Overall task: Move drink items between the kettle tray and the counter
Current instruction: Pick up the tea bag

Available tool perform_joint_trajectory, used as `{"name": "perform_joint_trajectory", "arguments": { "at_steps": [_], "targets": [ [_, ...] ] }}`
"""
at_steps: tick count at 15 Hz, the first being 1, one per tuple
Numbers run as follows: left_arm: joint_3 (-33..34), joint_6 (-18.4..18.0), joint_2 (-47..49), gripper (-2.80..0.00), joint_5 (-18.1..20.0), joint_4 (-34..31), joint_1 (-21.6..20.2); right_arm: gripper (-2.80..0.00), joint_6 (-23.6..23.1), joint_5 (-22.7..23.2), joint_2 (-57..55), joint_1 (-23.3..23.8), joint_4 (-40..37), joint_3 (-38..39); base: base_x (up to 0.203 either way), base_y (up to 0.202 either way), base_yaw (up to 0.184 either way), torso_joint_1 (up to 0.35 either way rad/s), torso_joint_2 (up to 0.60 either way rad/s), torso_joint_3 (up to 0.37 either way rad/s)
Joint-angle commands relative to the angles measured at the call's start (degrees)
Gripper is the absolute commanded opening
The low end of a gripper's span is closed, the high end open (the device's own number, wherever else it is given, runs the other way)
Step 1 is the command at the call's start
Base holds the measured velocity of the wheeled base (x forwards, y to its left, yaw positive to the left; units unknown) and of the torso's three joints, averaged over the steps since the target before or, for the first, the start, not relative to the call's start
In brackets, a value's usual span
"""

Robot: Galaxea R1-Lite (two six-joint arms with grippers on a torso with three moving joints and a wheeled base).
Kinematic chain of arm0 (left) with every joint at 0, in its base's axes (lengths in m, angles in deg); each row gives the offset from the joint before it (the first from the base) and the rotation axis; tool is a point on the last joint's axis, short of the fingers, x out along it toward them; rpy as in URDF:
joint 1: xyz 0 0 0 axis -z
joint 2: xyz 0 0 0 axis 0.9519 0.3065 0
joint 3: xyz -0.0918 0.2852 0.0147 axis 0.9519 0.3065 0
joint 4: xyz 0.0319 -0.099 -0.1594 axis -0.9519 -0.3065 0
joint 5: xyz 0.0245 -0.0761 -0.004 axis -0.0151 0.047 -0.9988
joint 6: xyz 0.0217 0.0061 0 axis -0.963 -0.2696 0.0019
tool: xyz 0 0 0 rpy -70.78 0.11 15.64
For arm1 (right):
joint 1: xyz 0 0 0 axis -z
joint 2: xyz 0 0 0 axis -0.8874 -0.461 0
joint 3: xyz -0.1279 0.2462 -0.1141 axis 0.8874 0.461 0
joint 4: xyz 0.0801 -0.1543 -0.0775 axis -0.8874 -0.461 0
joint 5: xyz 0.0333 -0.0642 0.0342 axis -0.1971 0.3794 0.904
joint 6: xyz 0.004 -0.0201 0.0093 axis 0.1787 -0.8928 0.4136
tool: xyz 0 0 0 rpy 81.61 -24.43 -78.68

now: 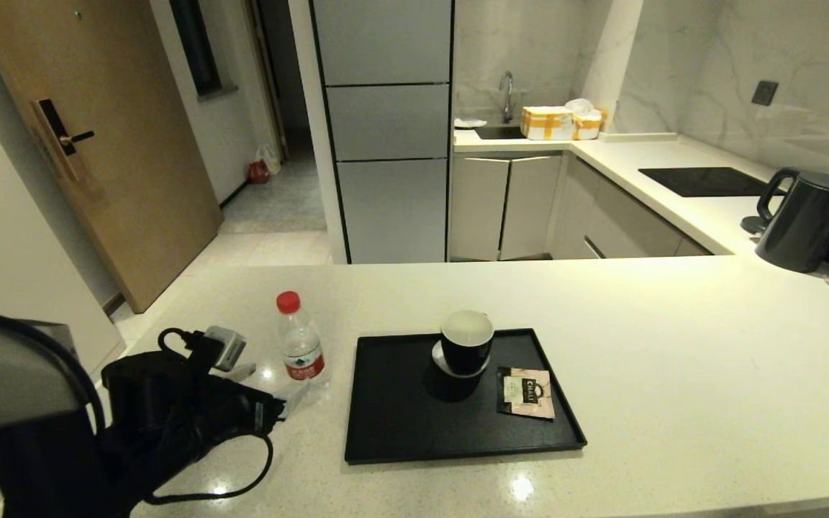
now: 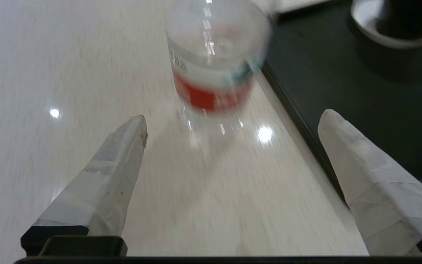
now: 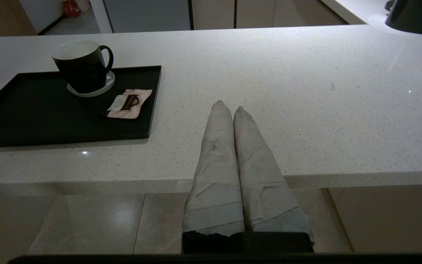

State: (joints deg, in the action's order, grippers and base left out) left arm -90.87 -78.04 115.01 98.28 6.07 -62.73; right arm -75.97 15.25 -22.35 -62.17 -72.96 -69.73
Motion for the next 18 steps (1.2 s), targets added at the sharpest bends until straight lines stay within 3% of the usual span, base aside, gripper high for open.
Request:
{"name": "perform_joint_trajectory", "arguments": {
  "at_steps": [1,2,6,9,11,12,14,15,16,18],
  "targets": [
    [7.83,0.02,-6.91,0.00,-0.03,2.28,0.11,-2.80,-0.05,0.02,0.00,-0.03,0.00,0.09,0.000,0.000,0.000,0.000,0.00,0.000],
    [9.63,0.00,-9.48,-2.80,-0.38,2.73,0.10,-2.80,-0.05,0.02,0.00,-0.03,0.00,0.09,0.000,0.000,0.000,0.000,0.00,0.000],
    [12.67,-0.09,-20.59,-2.80,-6.89,0.51,-2.27,-2.80,-0.05,0.02,0.00,-0.03,0.00,0.09,0.000,0.000,0.000,0.000,0.00,0.000],
    [12.19,-0.10,-31.65,-2.80,-9.54,-7.46,-3.68,-2.80,-0.05,0.02,0.00,-0.03,0.00,0.09,0.000,0.000,0.000,0.000,0.00,0.000],
    [6.59,0.16,-45.57,-2.80,-11.56,-24.07,-4.98,-2.80,-0.05,0.02,0.00,-0.03,0.00,0.00,0.000,0.000,0.000,0.000,0.00,0.000],
    [1.87,0.77,-53.09,-2.80,-11.63,-36.99,-5.59,-2.80,-0.05,0.02,0.00,-0.03,0.00,0.09,0.000,0.000,0.000,0.000,0.00,0.000],
    [-11.25,3.36,-67.11,-2.80,-9.32,-73.21,-6.53,-2.80,-0.05,0.02,0.00,-0.03,0.00,0.09,0.000,0.000,0.000,0.000,0.00,0.000],
    [-17.83,4.73,-73.24,-2.80,-7.91,-87.38,-6.93,-2.80,-0.05,0.02,0.00,-0.03,0.00,0.09,0.000,0.000,0.000,0.000,0.00,0.000],
    [-22.62,5.85,-79.30,-2.80,-7.14,-97.65,-7.34,-2.80,-0.05,0.02,0.00,-0.02,0.00,0.09,0.000,0.000,0.000,0.000,0.00,0.000],
    [-25.45,7.33,-89.72,-2.80,-7.78,-106.79,-8.01,-2.80,-0.05,0.02,0.00,0.06,0.00,0.09,0.000,0.000,0.000,0.000,0.00,0.000]
  ]
}}
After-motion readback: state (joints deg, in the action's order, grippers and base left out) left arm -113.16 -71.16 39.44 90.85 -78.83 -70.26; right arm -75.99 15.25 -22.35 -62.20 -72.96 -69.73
